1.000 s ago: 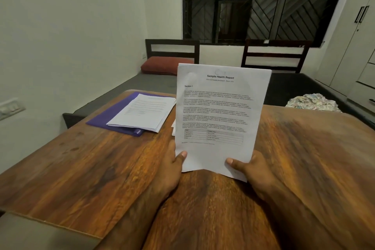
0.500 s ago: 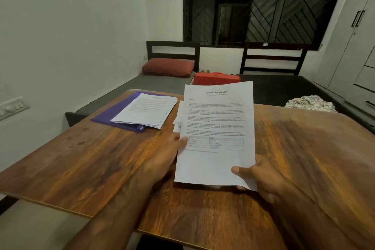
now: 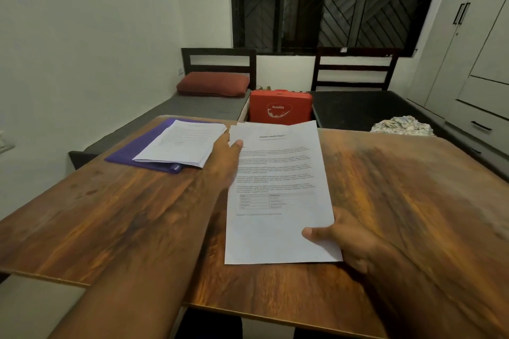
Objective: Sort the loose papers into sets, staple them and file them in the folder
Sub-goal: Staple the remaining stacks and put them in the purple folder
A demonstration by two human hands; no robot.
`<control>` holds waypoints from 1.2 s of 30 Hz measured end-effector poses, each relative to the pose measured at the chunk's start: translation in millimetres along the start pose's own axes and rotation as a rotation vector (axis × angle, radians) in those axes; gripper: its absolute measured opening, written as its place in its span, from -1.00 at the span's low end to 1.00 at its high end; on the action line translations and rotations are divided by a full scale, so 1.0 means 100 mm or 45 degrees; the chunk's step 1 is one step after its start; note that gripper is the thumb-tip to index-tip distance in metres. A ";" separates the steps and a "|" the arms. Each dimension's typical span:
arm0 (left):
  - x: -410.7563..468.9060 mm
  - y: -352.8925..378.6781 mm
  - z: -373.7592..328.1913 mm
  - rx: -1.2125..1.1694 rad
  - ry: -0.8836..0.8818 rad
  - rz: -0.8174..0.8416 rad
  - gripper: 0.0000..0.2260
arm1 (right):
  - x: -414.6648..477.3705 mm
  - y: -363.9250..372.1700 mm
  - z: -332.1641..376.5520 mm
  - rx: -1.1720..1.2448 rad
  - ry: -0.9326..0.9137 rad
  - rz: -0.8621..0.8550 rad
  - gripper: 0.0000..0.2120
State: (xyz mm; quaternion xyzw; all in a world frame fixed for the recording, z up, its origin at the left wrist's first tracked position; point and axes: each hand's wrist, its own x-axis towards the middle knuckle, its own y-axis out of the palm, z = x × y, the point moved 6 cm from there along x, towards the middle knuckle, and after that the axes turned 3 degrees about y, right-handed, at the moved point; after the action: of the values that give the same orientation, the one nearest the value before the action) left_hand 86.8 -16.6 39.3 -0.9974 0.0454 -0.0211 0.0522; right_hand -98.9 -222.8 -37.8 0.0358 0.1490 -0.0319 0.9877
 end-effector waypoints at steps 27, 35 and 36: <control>-0.58 0.54 0.57 0.090 0.016 0.296 -0.72 | 1.02 0.39 0.66 -0.790 -0.492 -0.509 -0.80; -0.35 0.74 0.56 0.648 0.105 0.242 -0.76 | 1.22 0.14 0.47 -0.727 -0.493 -0.537 -0.88; -0.32 0.78 0.54 0.752 0.125 0.217 -0.73 | 1.25 0.12 0.43 -0.721 -0.489 -0.541 -0.88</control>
State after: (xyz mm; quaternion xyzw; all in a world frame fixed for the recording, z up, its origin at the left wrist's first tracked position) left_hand 50.6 -85.1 -23.4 -0.9294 0.1233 -0.0770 0.3392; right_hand 33.4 -220.8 -33.0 -0.2759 -0.0312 -0.1991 0.9398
